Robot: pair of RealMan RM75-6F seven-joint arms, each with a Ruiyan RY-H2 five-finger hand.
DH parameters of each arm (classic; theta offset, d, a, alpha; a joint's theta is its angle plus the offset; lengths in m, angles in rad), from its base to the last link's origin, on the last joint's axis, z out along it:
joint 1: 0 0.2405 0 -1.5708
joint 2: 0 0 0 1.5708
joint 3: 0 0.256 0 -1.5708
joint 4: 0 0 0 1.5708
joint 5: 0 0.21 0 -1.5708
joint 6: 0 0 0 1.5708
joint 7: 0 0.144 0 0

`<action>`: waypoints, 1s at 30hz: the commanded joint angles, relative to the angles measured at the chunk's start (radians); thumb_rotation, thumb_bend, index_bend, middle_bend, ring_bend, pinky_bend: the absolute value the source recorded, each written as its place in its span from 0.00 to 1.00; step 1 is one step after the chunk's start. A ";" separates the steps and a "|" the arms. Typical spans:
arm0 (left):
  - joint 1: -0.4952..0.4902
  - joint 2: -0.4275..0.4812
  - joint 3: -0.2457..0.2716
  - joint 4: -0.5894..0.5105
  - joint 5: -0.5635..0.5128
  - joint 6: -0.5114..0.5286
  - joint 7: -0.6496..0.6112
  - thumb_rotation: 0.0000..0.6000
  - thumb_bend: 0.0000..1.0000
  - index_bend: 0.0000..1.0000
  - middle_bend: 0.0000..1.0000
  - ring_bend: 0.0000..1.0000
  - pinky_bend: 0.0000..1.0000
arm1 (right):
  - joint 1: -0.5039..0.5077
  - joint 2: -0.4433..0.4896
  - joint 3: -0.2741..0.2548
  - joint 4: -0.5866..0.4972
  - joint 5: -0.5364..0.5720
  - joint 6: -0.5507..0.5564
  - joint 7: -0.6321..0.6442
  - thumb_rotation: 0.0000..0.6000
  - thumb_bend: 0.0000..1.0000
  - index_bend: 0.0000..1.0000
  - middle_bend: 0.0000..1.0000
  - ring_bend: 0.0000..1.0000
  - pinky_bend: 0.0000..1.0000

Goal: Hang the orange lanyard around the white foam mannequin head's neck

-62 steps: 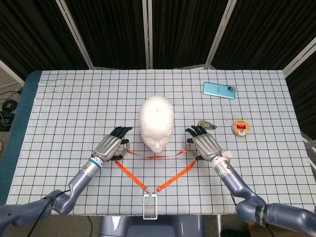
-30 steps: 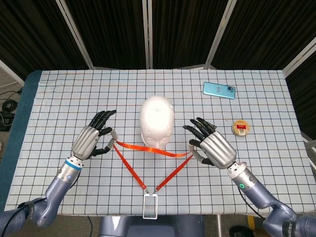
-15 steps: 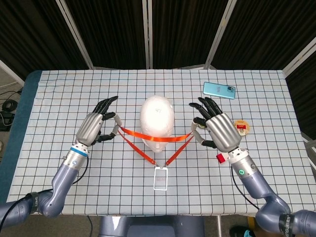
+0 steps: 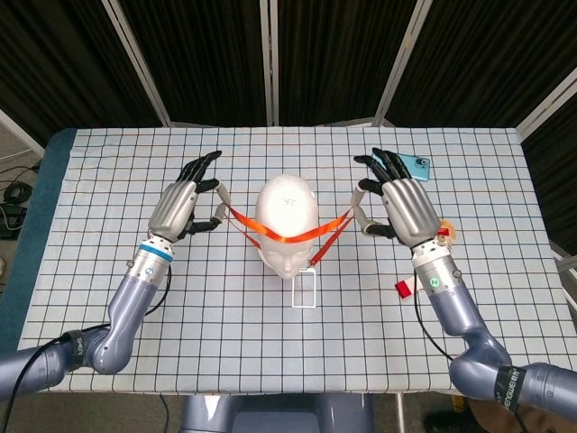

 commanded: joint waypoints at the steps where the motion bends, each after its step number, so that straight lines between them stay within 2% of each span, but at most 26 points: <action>1: -0.021 -0.001 -0.020 0.020 -0.051 -0.019 0.011 1.00 0.54 0.75 0.00 0.00 0.00 | 0.026 -0.003 0.036 0.014 0.059 -0.020 -0.001 1.00 0.40 0.77 0.16 0.00 0.00; 5: -0.032 -0.004 -0.026 0.040 -0.087 -0.029 0.012 1.00 0.54 0.75 0.00 0.00 0.00 | 0.044 -0.007 0.058 0.027 0.114 -0.035 -0.003 1.00 0.40 0.77 0.16 0.00 0.00; 14: -0.058 -0.025 -0.030 0.121 -0.153 -0.067 -0.006 1.00 0.54 0.74 0.00 0.00 0.00 | 0.119 -0.051 0.079 0.132 0.267 -0.093 -0.061 1.00 0.40 0.77 0.16 0.00 0.00; 24: -0.104 -0.083 -0.037 0.250 -0.200 -0.124 -0.041 1.00 0.54 0.71 0.00 0.00 0.00 | 0.192 -0.127 0.082 0.298 0.339 -0.137 -0.088 1.00 0.40 0.77 0.17 0.00 0.00; 29: -0.125 -0.115 -0.040 0.317 -0.190 -0.151 -0.074 1.00 0.54 0.65 0.00 0.00 0.00 | 0.218 -0.163 0.076 0.375 0.366 -0.158 -0.100 1.00 0.39 0.77 0.17 0.00 0.00; 30: -0.129 -0.122 -0.040 0.333 -0.188 -0.157 -0.079 1.00 0.53 0.56 0.00 0.00 0.00 | 0.223 -0.172 0.075 0.389 0.369 -0.158 -0.103 1.00 0.39 0.76 0.17 0.00 0.00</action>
